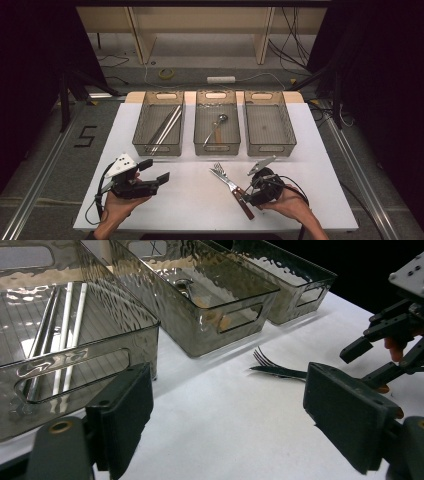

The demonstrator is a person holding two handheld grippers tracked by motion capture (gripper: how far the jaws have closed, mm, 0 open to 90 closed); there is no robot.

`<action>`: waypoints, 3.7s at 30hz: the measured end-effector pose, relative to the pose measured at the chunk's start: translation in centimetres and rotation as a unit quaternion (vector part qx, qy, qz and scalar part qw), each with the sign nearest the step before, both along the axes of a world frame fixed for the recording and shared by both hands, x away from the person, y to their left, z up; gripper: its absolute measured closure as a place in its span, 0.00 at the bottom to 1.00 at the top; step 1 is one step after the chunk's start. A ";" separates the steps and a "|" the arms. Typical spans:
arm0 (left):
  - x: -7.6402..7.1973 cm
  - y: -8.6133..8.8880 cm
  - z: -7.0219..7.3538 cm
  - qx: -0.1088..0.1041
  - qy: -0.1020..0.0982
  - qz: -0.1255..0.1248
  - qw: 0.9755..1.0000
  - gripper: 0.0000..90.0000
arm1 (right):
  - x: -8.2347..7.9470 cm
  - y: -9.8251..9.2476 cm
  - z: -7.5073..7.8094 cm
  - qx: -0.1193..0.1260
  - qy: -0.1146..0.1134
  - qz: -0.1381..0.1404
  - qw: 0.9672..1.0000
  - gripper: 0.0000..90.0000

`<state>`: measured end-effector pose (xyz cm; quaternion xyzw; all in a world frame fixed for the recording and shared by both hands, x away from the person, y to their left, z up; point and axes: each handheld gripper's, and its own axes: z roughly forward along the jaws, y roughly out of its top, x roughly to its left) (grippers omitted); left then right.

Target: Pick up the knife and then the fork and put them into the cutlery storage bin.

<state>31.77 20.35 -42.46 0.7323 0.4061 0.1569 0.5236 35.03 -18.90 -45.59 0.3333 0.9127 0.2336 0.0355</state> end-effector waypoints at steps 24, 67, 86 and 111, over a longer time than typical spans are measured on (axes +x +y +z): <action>-0.1 -0.2 0.1 0.000 -0.002 -0.002 1.000 0.22 | 0.7 2.2 -0.7 -0.074 -0.001 0.014 0.997 0.69; 0.0 -0.7 0.0 0.004 -0.003 -0.009 1.000 0.22 | 0.8 1.1 1.7 -0.030 -0.037 0.016 0.999 0.86; 0.0 -0.4 0.1 -0.006 -0.009 -0.003 1.000 0.21 | 1.8 -0.8 4.0 0.001 -0.079 -0.015 0.997 0.86; -0.1 0.0 0.2 -0.013 -0.014 0.007 1.000 0.20 | 6.9 -2.9 7.7 0.042 -0.125 -0.082 0.988 0.86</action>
